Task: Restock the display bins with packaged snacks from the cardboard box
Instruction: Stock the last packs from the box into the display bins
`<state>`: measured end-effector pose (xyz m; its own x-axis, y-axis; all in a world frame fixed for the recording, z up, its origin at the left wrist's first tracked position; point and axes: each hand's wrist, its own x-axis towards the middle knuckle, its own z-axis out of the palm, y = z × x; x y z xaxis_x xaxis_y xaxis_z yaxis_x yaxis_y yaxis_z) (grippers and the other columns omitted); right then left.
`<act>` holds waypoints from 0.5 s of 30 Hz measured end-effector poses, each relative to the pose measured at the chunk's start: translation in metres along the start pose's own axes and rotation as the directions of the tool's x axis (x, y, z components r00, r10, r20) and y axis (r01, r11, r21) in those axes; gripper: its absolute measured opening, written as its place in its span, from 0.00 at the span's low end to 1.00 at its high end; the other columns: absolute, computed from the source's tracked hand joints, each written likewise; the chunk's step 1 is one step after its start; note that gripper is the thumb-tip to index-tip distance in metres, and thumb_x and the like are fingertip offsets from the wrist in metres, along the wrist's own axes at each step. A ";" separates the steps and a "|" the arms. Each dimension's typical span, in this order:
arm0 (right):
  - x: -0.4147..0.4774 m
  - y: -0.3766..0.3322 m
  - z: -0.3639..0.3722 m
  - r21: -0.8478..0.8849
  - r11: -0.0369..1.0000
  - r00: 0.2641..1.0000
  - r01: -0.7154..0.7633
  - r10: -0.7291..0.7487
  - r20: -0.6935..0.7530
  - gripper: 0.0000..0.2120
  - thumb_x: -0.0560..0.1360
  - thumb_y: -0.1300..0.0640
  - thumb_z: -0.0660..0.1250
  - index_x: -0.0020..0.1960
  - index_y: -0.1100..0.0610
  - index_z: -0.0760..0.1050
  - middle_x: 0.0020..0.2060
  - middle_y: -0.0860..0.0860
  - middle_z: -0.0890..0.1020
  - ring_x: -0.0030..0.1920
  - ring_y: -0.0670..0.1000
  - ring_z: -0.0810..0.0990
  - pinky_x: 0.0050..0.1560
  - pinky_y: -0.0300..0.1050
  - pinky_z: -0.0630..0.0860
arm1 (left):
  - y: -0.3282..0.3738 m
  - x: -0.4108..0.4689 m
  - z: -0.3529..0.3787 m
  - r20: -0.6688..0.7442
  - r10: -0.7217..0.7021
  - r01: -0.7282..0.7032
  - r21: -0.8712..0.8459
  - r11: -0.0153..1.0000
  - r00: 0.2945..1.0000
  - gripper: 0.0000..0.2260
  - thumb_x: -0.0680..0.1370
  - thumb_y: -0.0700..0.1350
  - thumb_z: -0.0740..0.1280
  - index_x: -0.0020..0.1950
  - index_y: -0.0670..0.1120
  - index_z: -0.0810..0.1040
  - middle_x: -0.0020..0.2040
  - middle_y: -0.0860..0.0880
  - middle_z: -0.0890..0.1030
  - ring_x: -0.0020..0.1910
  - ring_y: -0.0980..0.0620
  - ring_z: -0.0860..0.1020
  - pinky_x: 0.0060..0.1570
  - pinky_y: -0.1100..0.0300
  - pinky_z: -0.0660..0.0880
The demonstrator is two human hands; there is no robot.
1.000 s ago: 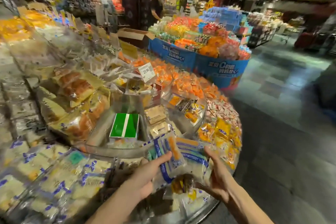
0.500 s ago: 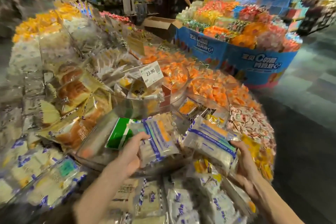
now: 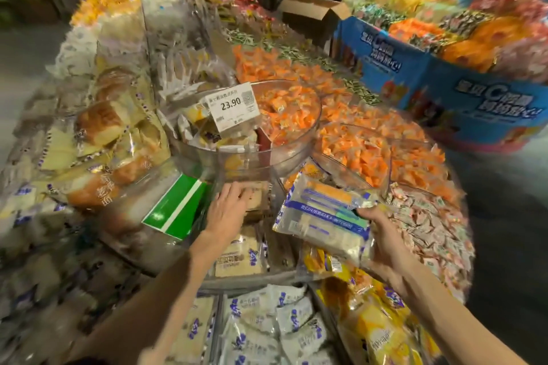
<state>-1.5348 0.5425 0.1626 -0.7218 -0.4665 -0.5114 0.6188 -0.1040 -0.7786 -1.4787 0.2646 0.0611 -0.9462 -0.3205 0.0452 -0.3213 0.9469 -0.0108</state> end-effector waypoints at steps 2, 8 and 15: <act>0.011 0.004 -0.006 0.013 0.999 0.997 -0.039 0.039 0.061 0.12 0.73 0.54 0.63 0.51 0.60 0.78 0.39 0.58 0.87 0.35 0.56 0.86 0.36 0.50 0.83 | 0.003 0.000 0.008 0.072 -0.072 0.082 -0.137 0.987 0.995 0.30 0.77 0.35 0.62 0.79 0.46 0.61 0.69 0.44 0.65 0.70 0.43 0.62 0.70 0.50 0.64; 0.021 0.010 -0.008 0.044 0.992 0.987 -0.116 0.110 0.119 0.20 0.71 0.52 0.63 0.58 0.62 0.78 0.47 0.63 0.86 0.39 0.59 0.87 0.33 0.50 0.83 | -0.004 0.007 0.008 0.303 -0.080 0.217 -0.453 0.865 0.950 0.34 0.75 0.36 0.63 0.81 0.46 0.58 0.70 0.44 0.66 0.73 0.44 0.62 0.74 0.50 0.62; 0.015 0.017 0.006 0.062 0.995 0.993 -0.073 0.067 0.101 0.19 0.73 0.52 0.64 0.59 0.61 0.78 0.48 0.61 0.86 0.41 0.59 0.87 0.39 0.51 0.84 | 0.002 -0.011 -0.048 0.274 -0.256 0.355 -0.862 0.362 0.927 0.16 0.83 0.51 0.63 0.66 0.45 0.78 0.61 0.47 0.81 0.58 0.49 0.79 0.62 0.47 0.76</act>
<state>-1.5333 0.5286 0.1435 -0.6440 -0.5584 -0.5229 0.6880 -0.1239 -0.7150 -1.4672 0.2709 0.1084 -0.8054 -0.5467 -0.2291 -0.4181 0.2500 0.8733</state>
